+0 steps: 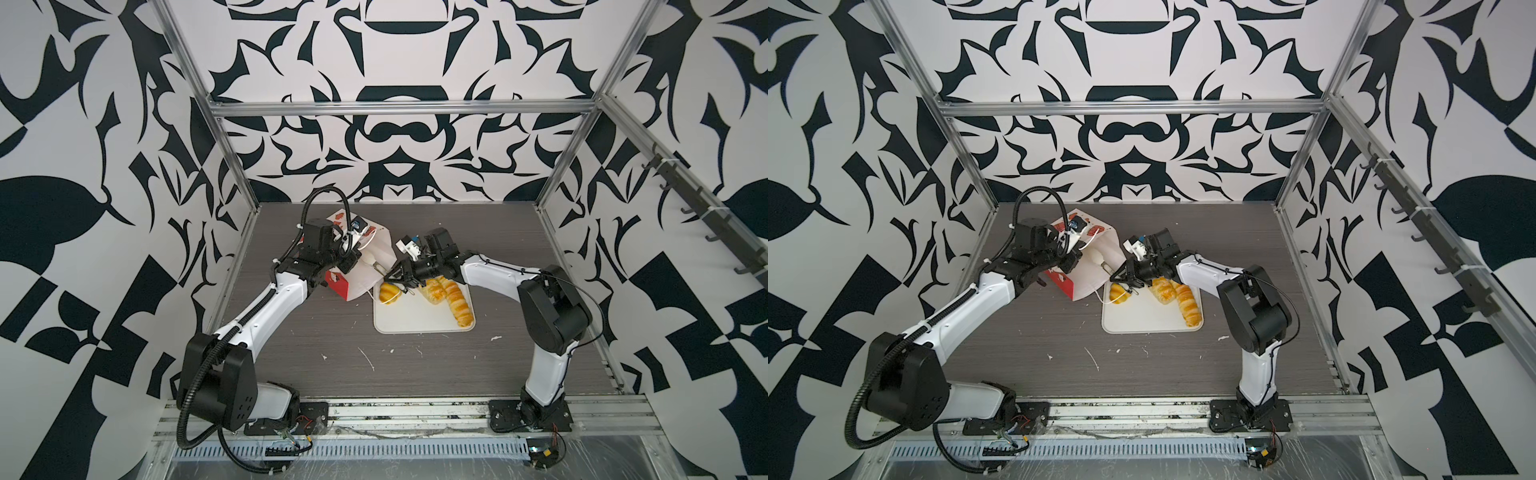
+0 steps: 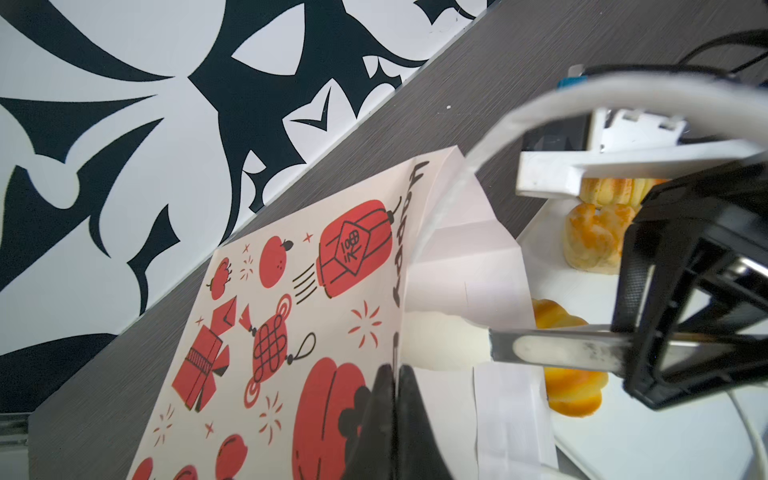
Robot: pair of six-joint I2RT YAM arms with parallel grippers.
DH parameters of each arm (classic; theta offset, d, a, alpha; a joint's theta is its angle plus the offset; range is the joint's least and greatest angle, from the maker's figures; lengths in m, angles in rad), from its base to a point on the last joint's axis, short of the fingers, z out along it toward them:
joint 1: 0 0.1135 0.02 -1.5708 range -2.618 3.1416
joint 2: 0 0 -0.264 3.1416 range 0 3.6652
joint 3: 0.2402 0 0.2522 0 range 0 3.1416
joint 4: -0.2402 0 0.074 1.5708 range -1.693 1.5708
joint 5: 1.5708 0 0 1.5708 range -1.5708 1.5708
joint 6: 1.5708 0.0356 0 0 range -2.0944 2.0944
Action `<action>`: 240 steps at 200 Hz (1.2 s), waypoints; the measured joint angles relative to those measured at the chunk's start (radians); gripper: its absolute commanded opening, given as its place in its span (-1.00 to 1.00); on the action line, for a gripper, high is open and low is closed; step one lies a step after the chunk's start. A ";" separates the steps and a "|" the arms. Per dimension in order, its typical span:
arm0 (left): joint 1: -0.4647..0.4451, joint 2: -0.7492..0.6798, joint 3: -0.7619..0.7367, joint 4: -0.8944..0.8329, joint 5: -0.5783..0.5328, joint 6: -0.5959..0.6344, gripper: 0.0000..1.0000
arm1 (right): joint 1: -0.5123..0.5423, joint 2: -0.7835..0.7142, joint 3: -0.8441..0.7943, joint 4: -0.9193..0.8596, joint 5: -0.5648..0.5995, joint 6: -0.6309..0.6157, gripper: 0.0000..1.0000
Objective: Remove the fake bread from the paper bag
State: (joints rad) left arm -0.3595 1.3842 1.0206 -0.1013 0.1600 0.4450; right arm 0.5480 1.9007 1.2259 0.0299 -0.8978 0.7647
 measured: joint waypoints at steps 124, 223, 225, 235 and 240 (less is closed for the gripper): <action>-0.018 0.001 0.000 -0.015 -0.008 0.002 -1.00 | 0.082 0.193 0.089 0.245 0.050 0.272 -0.27; -0.034 -0.001 0.000 -0.045 -0.010 0.008 -1.00 | 0.077 0.258 0.110 0.355 0.092 0.335 -0.27; -0.034 -0.001 0.000 -0.045 -0.010 0.008 -1.00 | 0.077 0.258 0.110 0.356 0.092 0.337 -0.27; -0.034 -0.001 0.000 -0.045 -0.010 0.008 -1.00 | 0.077 0.260 0.112 0.364 0.092 0.344 -0.27; -0.034 -0.001 0.000 -0.045 -0.010 0.008 -1.00 | 0.077 0.260 0.112 0.369 0.092 0.349 -0.27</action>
State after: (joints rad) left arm -0.3939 1.3830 1.0206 -0.1459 0.1505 0.4534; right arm 0.6254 2.1609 1.3380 0.3985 -0.8055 1.1141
